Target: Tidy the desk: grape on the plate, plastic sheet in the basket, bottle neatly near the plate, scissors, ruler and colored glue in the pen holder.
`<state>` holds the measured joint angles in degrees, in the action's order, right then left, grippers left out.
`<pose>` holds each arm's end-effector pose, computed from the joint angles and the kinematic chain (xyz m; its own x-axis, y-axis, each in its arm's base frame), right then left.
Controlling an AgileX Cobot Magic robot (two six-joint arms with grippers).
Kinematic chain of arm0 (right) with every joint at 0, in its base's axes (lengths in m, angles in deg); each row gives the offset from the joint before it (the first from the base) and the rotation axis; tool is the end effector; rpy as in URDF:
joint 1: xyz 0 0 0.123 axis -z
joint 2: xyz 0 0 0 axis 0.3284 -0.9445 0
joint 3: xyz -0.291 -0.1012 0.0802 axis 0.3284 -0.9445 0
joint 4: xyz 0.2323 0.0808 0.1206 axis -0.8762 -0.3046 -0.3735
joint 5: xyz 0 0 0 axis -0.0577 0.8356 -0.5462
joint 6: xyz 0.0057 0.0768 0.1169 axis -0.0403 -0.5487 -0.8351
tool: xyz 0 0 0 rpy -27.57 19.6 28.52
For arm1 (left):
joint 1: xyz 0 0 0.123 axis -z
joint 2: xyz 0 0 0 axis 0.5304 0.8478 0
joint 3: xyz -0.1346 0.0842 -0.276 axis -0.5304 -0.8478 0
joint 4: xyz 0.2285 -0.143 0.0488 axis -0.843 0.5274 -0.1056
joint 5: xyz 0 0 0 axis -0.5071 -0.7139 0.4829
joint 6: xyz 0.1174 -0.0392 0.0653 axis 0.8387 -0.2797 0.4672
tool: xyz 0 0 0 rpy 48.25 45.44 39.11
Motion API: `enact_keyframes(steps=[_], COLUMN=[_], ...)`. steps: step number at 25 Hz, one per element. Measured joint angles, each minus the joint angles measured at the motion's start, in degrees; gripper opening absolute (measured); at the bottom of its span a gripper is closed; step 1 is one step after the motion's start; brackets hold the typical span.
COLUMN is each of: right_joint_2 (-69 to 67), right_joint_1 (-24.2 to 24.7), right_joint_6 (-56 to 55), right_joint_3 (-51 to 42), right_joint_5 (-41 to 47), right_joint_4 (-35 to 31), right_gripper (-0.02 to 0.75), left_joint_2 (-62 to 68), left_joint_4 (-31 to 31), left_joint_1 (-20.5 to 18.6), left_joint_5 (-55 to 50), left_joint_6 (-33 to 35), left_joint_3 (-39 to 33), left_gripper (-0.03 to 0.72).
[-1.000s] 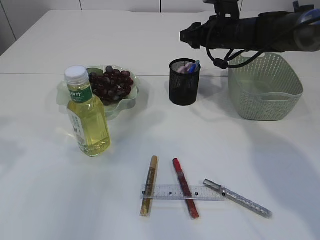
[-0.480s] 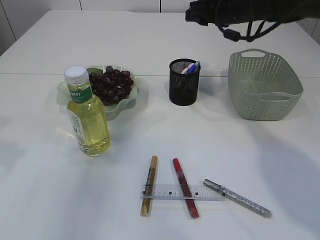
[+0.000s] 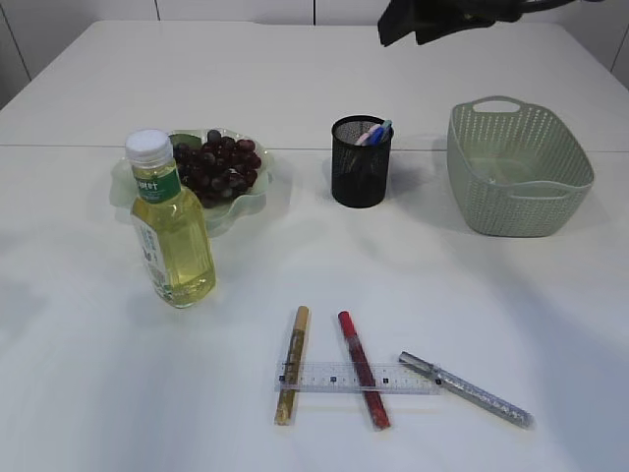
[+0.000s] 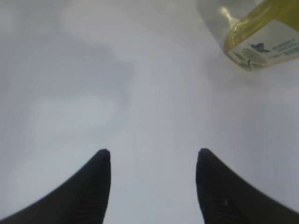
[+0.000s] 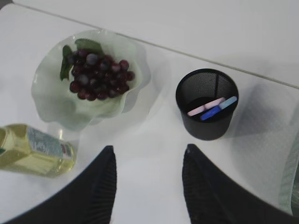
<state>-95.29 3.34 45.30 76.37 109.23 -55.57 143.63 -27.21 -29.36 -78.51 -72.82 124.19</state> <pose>0.4470 0.1641 0.3602 -0.6723 -0.2217 -0.7063 -0.4576 0.8745 0.1610 0.2897 -0.0172 0.2673 -0.9181 -0.0359 -0.3947 -0.0155 0.9984 -0.0547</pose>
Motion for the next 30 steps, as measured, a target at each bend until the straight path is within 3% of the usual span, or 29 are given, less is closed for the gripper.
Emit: enact_keyframes(steps=[5, 12, 21, 30], right_joint_2=[2.58, 2.73, 2.73, -0.62], right_joint_1=[-8.39, -15.18, -21.74, -23.10], right_joint_6=[-3.95, -3.51, 14.79, 29.88], right_joint_3=[-0.89, -9.93, -24.17, -27.24], right_joint_5=[8.77, 12.55, 7.19, 2.72], right_joint_4=[13.18, 18.54, 18.92, 12.52], right_gripper=[0.376, 0.376, 0.376, 0.403], left_joint_2=[0.00, 0.00, 0.00, 0.00], left_joint_4=[-0.25, -0.25, 0.23, 3.17], left_joint_1=[0.00, 0.00, 0.00, 0.00], left_joint_5=[-0.34, -1.06, -1.31, 0.65], left_joint_6=[0.00, 0.00, 0.00, 0.00], left_joint_3=[0.00, 0.00, 0.00, 0.00], left_gripper=[0.426, 0.426, 0.425, 0.424])
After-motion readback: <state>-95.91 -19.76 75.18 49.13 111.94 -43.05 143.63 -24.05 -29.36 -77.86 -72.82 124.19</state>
